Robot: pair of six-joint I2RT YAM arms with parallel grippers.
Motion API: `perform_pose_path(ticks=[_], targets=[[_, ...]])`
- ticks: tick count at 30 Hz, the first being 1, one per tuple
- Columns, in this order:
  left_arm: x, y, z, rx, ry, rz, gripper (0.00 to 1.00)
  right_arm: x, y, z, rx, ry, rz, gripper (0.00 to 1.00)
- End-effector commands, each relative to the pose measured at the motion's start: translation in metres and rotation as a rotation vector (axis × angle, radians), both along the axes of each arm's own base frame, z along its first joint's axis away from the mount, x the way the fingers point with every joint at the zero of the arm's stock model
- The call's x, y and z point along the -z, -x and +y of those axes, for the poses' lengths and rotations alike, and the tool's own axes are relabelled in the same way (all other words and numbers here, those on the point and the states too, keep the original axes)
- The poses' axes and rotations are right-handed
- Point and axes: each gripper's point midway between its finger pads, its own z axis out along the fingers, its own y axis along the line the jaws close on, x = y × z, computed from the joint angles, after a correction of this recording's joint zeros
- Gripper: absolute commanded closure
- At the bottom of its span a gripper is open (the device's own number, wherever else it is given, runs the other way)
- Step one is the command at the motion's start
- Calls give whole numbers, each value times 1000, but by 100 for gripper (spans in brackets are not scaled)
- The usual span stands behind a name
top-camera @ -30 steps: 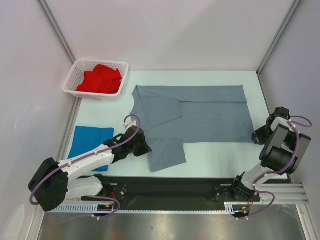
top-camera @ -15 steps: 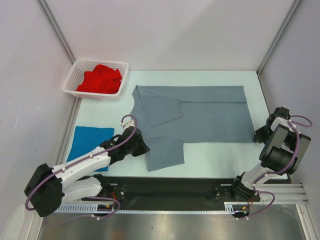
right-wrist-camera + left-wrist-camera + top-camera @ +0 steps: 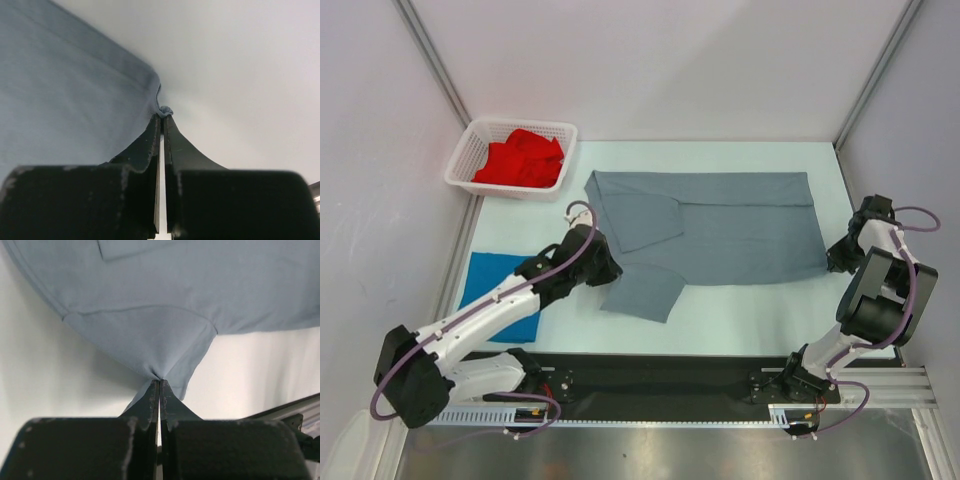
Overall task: Fold and stack the t-shirts
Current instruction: Fold the tshirt
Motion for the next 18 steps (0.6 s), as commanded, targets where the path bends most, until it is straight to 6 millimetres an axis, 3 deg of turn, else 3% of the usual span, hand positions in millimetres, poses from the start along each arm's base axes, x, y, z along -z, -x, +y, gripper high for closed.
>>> perform_pose_path(ticks=[1,3,9,13,15,16,18], targets=[[-17,-23,0,21,-28,-37,100,-24,-18,-6,-39,56,-35,100],[-13,-30,-5,47,-45,-19,100,-28,-28,-6,-56,65,-48,100],[-31,-67,-6,21,-64,-44,100,-35,-52,-7,-101,72,-61,100],[-51,-103,-1,-10,-40,-91,100,-42,-78,-9,-133,89,-80,100],[-44,-115,-2,3,-69,-72,100,-37,-86,-9,-142,85,-68,100],[-54,-125,-2,4,-64,-84,100,-40,-93,-11,-143,93,-76,100],[-44,-136,-5,24,-88,-54,100,-31,-99,-11,-154,81,-57,100]])
